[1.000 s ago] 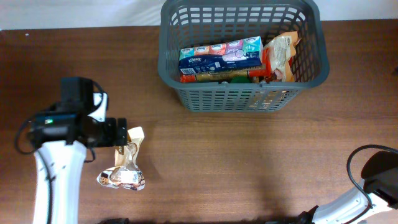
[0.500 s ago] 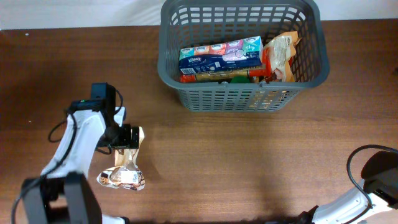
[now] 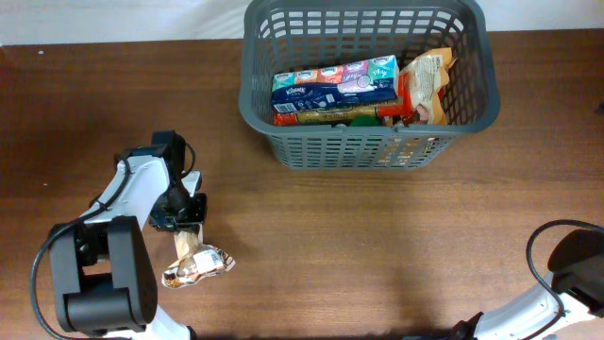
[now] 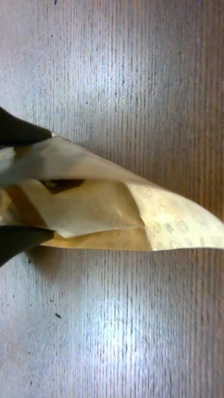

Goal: Pack container
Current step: 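Lift the wrapper over the basket and release it, left gripper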

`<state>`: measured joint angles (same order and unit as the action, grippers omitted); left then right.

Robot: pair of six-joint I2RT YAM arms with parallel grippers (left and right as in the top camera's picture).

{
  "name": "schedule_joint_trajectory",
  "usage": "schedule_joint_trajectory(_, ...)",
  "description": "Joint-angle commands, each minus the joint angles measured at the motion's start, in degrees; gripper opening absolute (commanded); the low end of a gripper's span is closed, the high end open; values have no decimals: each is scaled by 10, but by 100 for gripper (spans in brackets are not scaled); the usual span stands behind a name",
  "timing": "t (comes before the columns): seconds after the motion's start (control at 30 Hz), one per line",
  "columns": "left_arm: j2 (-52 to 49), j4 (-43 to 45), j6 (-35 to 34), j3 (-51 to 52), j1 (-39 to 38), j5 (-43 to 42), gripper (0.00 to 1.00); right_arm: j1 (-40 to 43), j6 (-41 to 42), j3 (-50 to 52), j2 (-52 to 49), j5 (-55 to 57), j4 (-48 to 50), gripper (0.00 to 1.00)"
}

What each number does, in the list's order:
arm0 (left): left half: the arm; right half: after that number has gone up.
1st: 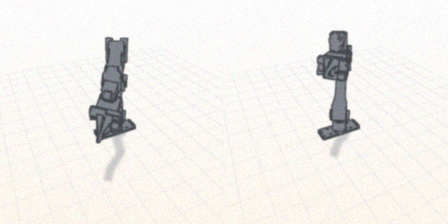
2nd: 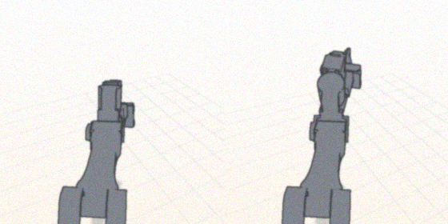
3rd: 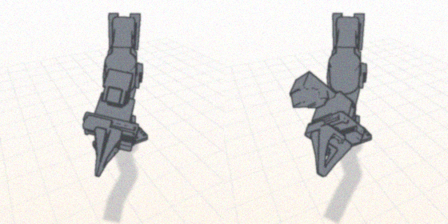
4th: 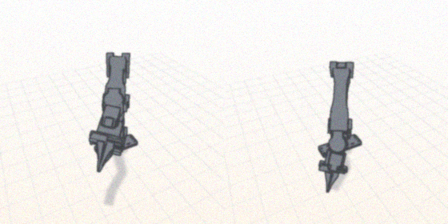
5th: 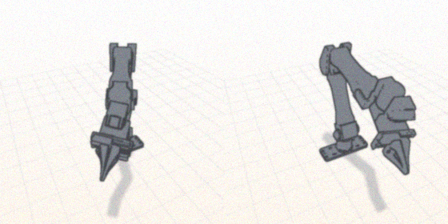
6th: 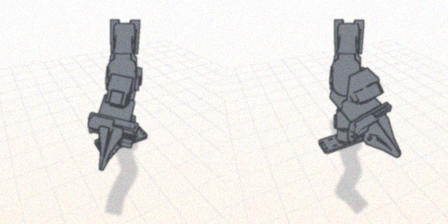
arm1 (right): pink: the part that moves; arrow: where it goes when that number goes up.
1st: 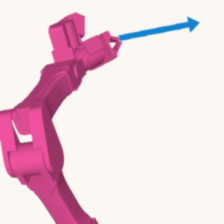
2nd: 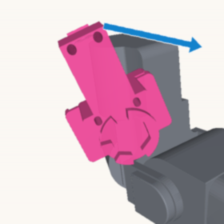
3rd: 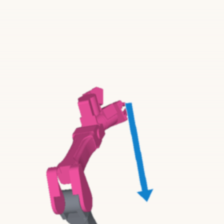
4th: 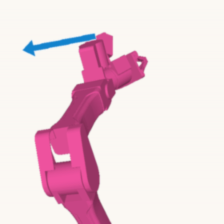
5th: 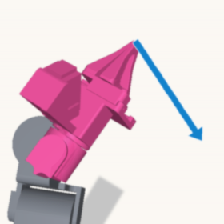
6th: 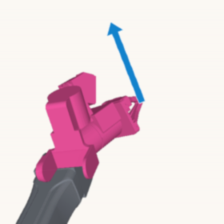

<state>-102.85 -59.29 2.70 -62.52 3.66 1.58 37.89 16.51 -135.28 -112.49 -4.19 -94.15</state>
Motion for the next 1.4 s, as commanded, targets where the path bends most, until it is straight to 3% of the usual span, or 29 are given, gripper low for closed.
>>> schedule_joint_trajectory(0.0, -11, 1, 8, -21, 1, -3, 2, 0, 5, 3, -2, -1, 0, 99)
schedule_joint_trajectory(0.27, 6, -121, 29, -339, 1, -3, 2, 0, 5, 3, -2, -1, 0, 99)
schedule_joint_trajectory(0.4, 6, -134, 36, -519, -2, -4, 2, 0, 5, 3, -2, -1, 0, 99)
schedule_joint_trajectory(0.53, 6, -135, 49, -611, -14, -14, 2, 0, 5, 3, -2, -1, 0, 99)
schedule_joint_trajectory(0.67, 7, -93, 144, -706, -75, -38, 2, 0, 5, 3, -2, -1, 0, 99)
schedule_joint_trajectory(0.77, 7, -31, 263, -760, -146, -38, 2, 0, 5, 3, -2, -1, 0, 99)
schedule_joint_trajectory(0.9, 2, 30, 449, -765, -234, -38, 2, 0, 5, 3, -2, -1, 0, 99)
schedule_joint_trajectory(1.07, -61, 51, 627, -763, -309, -53, 2, 0, 5, 3, -2, -1, 0, 99)
schedule_joint_trajectory(1.17, -122, 54, 684, -763, -324, -94, 2, 0, 5, 3, -2, -1, 0, 99)
schedule_joint_trajectory(1.23, -179, 54, 685, -763, -330, -108, 2, 0, 5, 3, -2, -1, 0, 99)
schedule_joint_trajectory(1.27, -194, 52, 675, -763, -332, -108, 11, 0, 5, 3, -2, -1, 0, 99)
schedule_joint_trajectory(1.3, -224, 52, 624, -763, -337, -104, 99, 0, 5, 3, -2, -1, 0, 99)
schedule_joint_trajectory(1.37, -238, 52, 562, -763, -339, -81, 99, 0, 5, 3, -2, -1, 0, 99)
